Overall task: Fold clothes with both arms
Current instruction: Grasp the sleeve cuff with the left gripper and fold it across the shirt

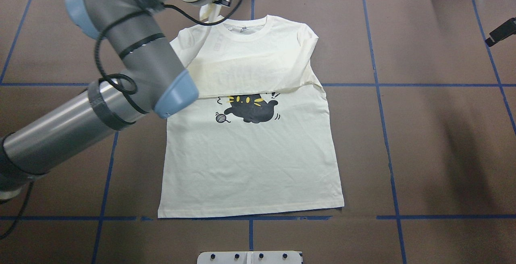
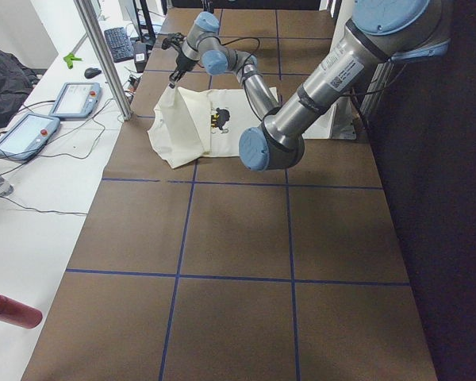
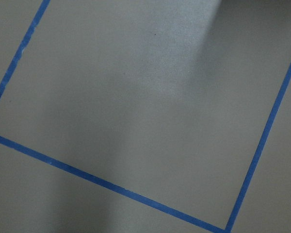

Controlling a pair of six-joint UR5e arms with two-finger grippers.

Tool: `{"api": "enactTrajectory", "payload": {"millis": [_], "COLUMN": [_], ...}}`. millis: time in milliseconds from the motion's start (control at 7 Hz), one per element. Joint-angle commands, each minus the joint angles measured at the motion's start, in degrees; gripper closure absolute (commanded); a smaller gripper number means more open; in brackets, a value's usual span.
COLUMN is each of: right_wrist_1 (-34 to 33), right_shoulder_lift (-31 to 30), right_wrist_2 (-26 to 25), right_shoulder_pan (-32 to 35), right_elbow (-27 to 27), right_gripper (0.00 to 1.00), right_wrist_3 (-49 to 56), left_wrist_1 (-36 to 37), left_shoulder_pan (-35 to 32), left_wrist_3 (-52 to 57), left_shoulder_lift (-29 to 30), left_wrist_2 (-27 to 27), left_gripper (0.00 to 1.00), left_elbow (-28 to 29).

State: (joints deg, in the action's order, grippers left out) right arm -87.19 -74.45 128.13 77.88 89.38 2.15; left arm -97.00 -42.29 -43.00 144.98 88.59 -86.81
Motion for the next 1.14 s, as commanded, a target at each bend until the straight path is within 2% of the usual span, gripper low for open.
{"api": "enactTrajectory", "payload": {"millis": [0, 143, 286, 429, 571, 714, 1000], "right_wrist_1": [0.0, 0.0, 0.0, 0.0, 0.0, 0.0, 0.0], "right_shoulder_lift": [0.0, -0.1, 0.0, 0.1, 0.2, 0.3, 0.4], "right_wrist_2": [-0.2, -0.2, -0.2, -0.3, -0.3, -0.3, -0.2], "right_shoulder_pan": [0.2, 0.2, 0.2, 0.2, 0.2, 0.2, 0.2], "right_elbow": [0.0, 0.0, 0.0, 0.0, 0.0, 0.0, 0.0], "right_gripper": [0.0, 0.0, 0.0, 0.0, 0.0, 0.0, 0.0], "right_wrist_3": [-0.2, -0.5, -0.6, -0.7, -0.7, -0.8, -0.8], "left_wrist_1": [-5.9, -14.0, -20.0, -20.9, -24.0, -30.2, -30.9], "left_shoulder_pan": [9.4, 12.1, 12.8, 12.9, 13.1, 13.1, 13.2], "left_wrist_3": [-1.7, -1.6, -1.3, 0.5, 0.0, -3.3, -7.7], "left_shoulder_lift": [6.5, 6.9, 7.1, 7.0, 6.5, 5.9, 6.4], "left_wrist_2": [-11.7, -14.1, -14.3, -14.2, -14.1, -13.7, -11.5], "left_gripper": [1.0, 1.0, 1.0, 1.0, 0.09, 0.0, 0.0], "left_elbow": [8.6, 15.1, 19.4, 20.3, 20.2, 20.3, 20.3]}}
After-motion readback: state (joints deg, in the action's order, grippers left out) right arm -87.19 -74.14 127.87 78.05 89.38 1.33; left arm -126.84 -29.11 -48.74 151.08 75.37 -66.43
